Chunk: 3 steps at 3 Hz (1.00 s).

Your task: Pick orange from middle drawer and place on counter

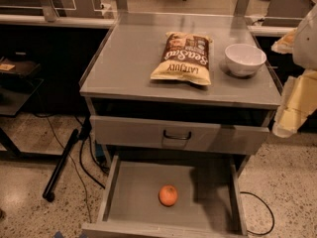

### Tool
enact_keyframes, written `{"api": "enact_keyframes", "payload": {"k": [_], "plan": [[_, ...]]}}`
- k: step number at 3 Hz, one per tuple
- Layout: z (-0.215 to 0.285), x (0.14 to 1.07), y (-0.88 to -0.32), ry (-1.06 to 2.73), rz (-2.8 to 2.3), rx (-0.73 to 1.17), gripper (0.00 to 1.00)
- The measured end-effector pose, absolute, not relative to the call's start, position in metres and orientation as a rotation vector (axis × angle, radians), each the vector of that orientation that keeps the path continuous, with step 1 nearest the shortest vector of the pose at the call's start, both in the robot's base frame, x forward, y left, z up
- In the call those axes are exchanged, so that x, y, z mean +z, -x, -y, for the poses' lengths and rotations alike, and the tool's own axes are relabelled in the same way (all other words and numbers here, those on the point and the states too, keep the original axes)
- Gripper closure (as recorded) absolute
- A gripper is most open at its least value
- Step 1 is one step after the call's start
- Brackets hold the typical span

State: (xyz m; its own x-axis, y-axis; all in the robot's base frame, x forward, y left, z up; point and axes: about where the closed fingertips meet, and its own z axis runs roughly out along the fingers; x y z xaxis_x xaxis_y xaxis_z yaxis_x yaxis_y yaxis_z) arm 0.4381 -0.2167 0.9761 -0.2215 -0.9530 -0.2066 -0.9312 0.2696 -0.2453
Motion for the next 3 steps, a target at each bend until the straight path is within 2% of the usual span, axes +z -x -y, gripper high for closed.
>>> {"api": "enact_keyframes", "payload": {"k": [2, 3], "plan": [[0.216, 0.967, -0.436, 1.706, -2.233, -0.084, 0.00], [0.217, 0.923, -0.431, 1.663, -2.271, -0.011, 0.00]]}}
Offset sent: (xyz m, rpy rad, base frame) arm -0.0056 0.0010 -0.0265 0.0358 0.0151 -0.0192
